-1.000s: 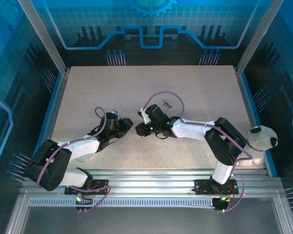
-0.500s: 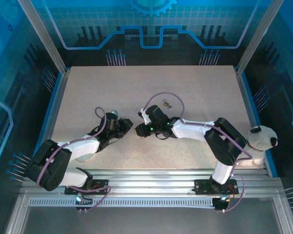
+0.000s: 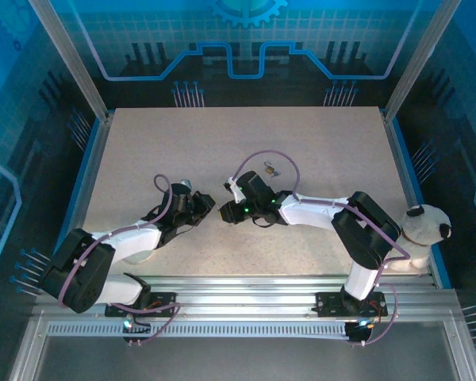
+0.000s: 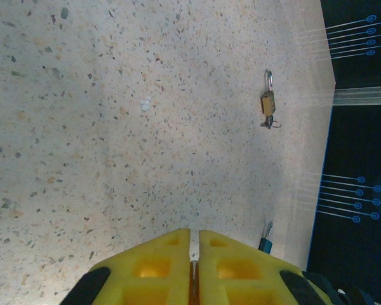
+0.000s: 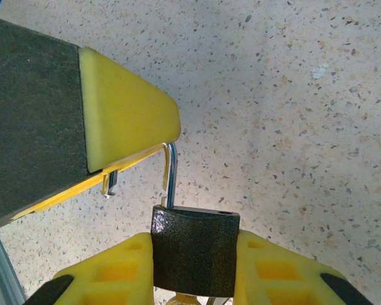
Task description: Lock with the key
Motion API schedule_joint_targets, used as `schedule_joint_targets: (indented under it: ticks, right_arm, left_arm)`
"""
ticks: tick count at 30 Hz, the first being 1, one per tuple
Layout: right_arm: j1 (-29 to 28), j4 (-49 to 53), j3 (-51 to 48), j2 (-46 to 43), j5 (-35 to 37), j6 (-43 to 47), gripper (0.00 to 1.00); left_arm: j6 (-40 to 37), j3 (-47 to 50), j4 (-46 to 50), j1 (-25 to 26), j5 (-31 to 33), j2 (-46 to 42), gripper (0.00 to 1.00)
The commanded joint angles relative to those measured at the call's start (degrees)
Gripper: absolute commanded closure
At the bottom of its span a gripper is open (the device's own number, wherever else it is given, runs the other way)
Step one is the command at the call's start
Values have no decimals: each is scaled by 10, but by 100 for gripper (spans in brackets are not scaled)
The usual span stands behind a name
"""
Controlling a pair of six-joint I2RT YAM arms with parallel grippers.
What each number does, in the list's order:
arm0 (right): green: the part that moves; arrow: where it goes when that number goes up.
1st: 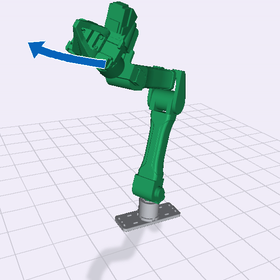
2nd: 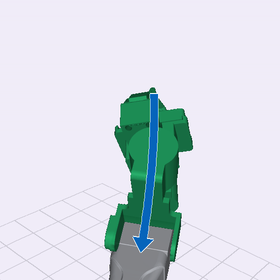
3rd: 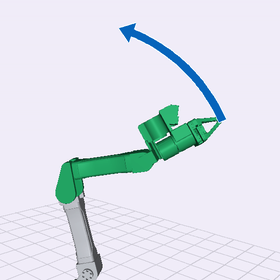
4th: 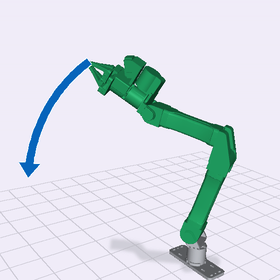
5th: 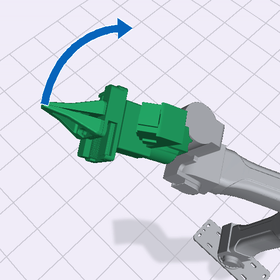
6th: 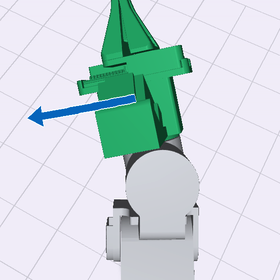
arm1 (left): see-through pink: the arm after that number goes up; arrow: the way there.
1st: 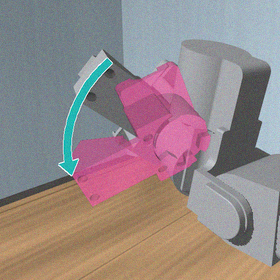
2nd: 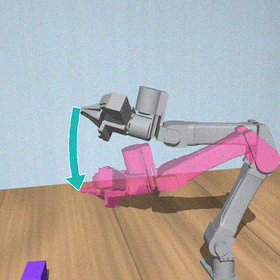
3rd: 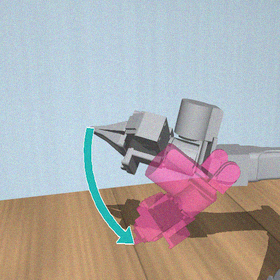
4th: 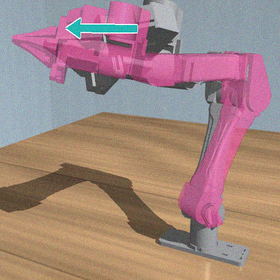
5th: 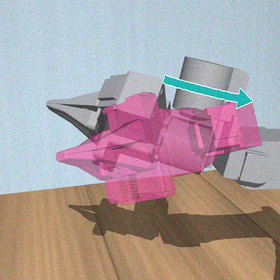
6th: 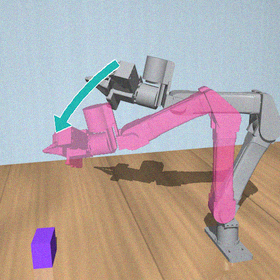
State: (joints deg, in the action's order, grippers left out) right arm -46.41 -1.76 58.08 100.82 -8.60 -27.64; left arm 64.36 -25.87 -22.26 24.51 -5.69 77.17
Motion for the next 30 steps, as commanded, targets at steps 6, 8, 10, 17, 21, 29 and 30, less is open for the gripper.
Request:
schedule_joint_targets:
  ticks: [6,8,10,17,21,29,30]
  right_arm:
    - [6,-19,2,-12,-12,-4,73]
    - [6,-18,2,-16,-14,-2,71]
    - [6,-16,1,-20,-14,0,68]
    - [6,-14,-1,-24,-23,5,60]
    - [6,-16,-6,-29,-25,5,57]
    - [3,-28,-26,-45,-31,5,49]
    - [1,-29,-26,-44,-33,5,48]
  left_arm:
    - [-12,-5,44,4,11,-22,100]
    - [-14,-3,49,4,16,-29,100]
    - [-16,-4,60,3,21,-36,100]
    - [-10,-12,84,4,13,-46,100]
    - [-10,-17,98,4,7,-53,100]
    - [-8,-28,128,5,2,-78,100]
    - [-9,-29,132,7,3,-81,100]
